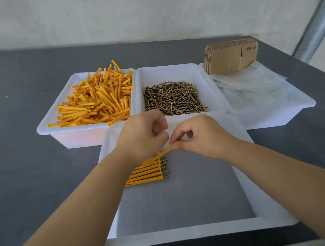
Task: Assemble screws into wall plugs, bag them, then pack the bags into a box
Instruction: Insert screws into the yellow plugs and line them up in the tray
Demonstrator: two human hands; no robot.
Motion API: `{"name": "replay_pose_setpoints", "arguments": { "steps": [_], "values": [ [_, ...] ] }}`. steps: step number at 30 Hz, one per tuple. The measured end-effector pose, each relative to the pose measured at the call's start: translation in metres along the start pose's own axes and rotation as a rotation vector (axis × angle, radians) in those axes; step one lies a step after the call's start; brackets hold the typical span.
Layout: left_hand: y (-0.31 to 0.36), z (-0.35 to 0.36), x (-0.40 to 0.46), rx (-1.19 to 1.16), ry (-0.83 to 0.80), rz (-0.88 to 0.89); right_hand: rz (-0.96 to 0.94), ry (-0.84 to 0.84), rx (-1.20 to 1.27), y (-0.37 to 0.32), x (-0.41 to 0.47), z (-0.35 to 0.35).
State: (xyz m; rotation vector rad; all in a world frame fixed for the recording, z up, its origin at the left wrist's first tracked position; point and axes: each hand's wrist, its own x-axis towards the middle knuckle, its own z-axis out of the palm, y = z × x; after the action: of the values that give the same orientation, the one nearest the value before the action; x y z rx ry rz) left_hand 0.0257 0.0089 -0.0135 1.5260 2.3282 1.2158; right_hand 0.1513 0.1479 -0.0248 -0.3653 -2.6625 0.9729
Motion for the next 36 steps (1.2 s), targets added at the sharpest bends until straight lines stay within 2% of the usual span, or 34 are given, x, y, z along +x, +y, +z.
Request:
{"name": "replay_pose_setpoints", "arguments": {
  "steps": [4, 7, 11, 15, 16, 18, 21, 24, 26, 28, 30, 31, 33, 36],
  "values": [
    [0.004, -0.004, 0.002, 0.011, 0.322, 0.123, 0.046, -0.022, -0.128, -0.006, 0.004, 0.007],
    [-0.001, -0.007, 0.004, 0.012, 0.403, 0.085, 0.010, -0.019, -0.174, -0.013, 0.014, 0.010],
    [-0.007, -0.007, 0.006, 0.025, 0.402, 0.039, -0.062, -0.048, -0.249, -0.023, 0.026, 0.024],
    [-0.009, -0.008, 0.006, 0.035, 0.387, 0.029, -0.052, 0.022, -0.074, -0.024, 0.029, 0.041],
    [-0.009, -0.008, 0.007, 0.039, 0.390, 0.029, -0.061, 0.045, -0.096, -0.022, 0.028, 0.044],
    [-0.010, -0.009, 0.008, 0.067, 0.401, 0.037, -0.118, 0.030, -0.300, -0.018, 0.027, 0.049],
    [-0.014, -0.008, 0.010, 0.224, 0.407, 0.004, -0.181, -0.116, -0.522, -0.016, 0.026, 0.056],
    [-0.020, -0.010, 0.012, 0.461, 0.345, -0.210, -0.218, -0.178, -0.593, -0.017, 0.027, 0.055],
    [-0.022, -0.013, 0.013, 0.520, 0.243, -0.357, -0.291, -0.051, -0.560, -0.022, 0.028, 0.047],
    [-0.022, -0.014, 0.015, 0.510, 0.149, -0.447, -0.311, 0.165, -0.473, -0.026, 0.036, 0.031],
    [-0.023, -0.014, 0.016, 0.510, 0.105, -0.472, -0.200, 0.306, -0.401, -0.022, 0.052, 0.010],
    [-0.023, -0.014, 0.016, 0.511, 0.103, -0.470, -0.109, 0.310, -0.411, -0.016, 0.061, 0.000],
    [-0.024, -0.015, 0.016, 0.493, 0.129, -0.461, 0.121, 0.193, -0.490, -0.001, 0.078, -0.018],
    [-0.026, -0.017, 0.017, 0.453, 0.185, -0.467, 0.439, -0.144, -0.568, 0.017, 0.096, -0.031]
  ]
}}
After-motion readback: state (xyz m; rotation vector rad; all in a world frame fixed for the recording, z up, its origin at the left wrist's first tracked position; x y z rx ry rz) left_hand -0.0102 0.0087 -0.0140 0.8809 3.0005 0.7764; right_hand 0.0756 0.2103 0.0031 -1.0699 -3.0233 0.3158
